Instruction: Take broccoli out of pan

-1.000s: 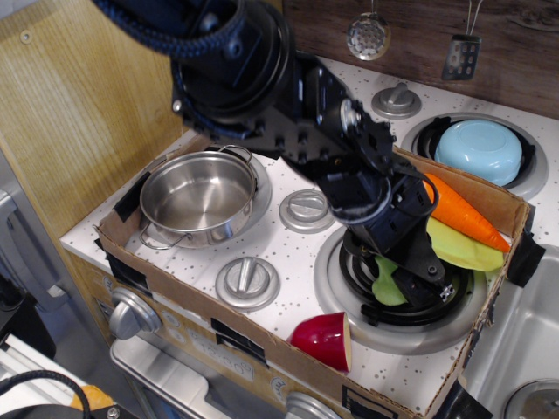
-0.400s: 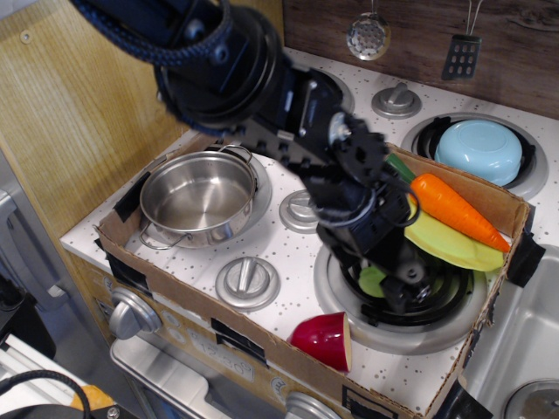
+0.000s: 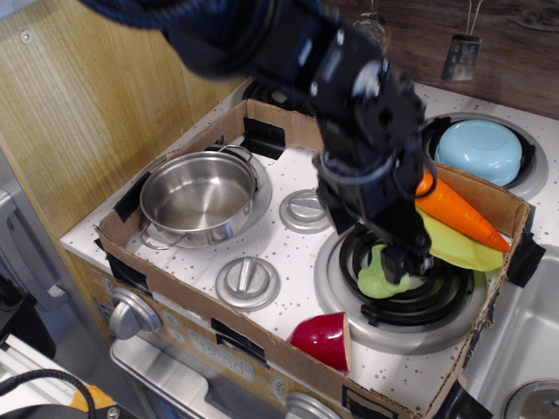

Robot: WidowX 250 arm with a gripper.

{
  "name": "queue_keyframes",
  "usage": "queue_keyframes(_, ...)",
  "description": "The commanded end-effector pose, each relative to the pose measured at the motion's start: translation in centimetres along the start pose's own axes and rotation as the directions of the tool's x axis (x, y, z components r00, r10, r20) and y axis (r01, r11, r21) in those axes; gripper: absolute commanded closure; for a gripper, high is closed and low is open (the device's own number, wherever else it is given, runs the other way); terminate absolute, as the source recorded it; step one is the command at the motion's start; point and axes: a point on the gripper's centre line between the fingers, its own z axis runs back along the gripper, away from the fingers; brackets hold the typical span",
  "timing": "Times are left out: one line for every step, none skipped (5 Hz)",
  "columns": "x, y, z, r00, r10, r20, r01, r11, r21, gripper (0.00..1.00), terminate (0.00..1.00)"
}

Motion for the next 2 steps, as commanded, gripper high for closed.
queue_keyframes(2.5,1.54,4.13,1.0,-0.002,0.002,0.001,1.0,0.019,0.0,0.0)
queue_keyframes(2.51,1.6,4.11,0.999,0.042,0.02,-0.041,0.998,-0.056,0.0,1.0)
